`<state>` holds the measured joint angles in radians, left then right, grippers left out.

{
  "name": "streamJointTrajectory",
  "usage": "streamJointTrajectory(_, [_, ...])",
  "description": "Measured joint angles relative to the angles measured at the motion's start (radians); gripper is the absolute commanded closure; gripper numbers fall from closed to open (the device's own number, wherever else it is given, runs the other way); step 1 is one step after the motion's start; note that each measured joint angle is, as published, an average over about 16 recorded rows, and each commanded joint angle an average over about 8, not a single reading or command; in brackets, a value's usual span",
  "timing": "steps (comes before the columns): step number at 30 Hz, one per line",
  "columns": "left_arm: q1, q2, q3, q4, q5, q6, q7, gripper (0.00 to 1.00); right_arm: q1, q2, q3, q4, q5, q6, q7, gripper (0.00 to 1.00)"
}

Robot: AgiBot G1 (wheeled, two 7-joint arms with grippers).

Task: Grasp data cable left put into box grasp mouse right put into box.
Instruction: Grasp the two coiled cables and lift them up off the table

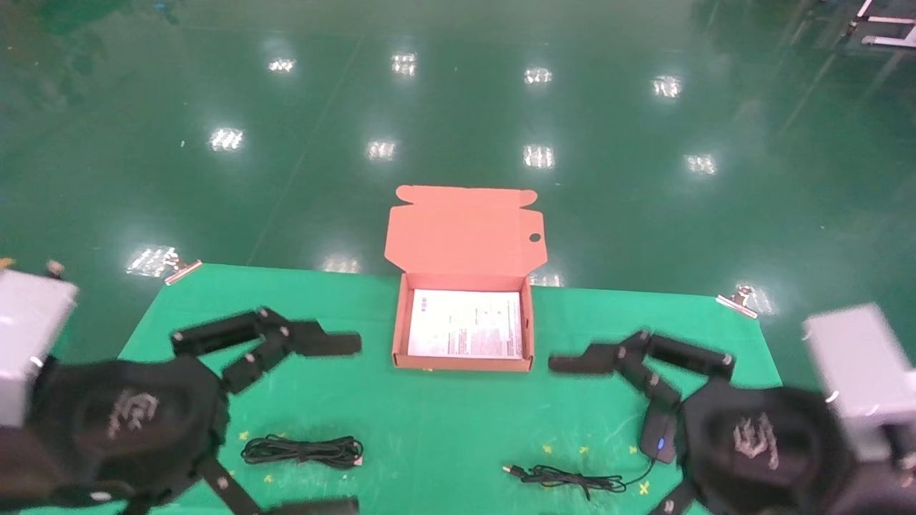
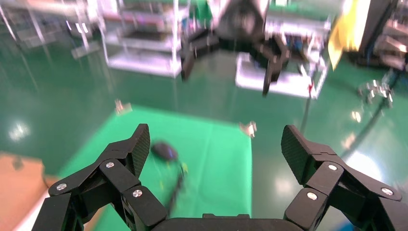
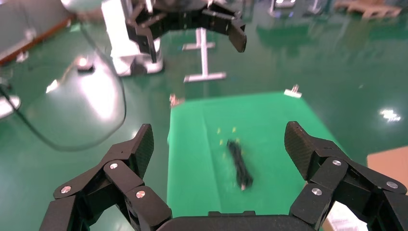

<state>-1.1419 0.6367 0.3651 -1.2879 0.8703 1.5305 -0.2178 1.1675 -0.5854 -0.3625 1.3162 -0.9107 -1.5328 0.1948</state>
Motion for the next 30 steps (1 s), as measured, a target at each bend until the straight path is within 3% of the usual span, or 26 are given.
streamJointTrajectory(6, [-0.080, 0.029, 0.082, -0.001, 0.138, 0.024, -0.028, 0.00, 0.130, -0.008, -0.128, 0.022, -0.170, -0.035, -0.024, 0.00])
streamJointTrajectory(19, [-0.237, 0.126, 0.287, 0.021, 0.478, 0.026, -0.017, 0.00, 0.431, -0.099, -0.532, 0.035, -0.505, -0.042, -0.121, 0.00])
streamJointTrajectory(30, [-0.282, 0.216, 0.415, 0.108, 0.770, -0.041, 0.021, 0.00, 0.481, -0.175, -0.726, 0.036, -0.732, 0.039, -0.111, 0.00])
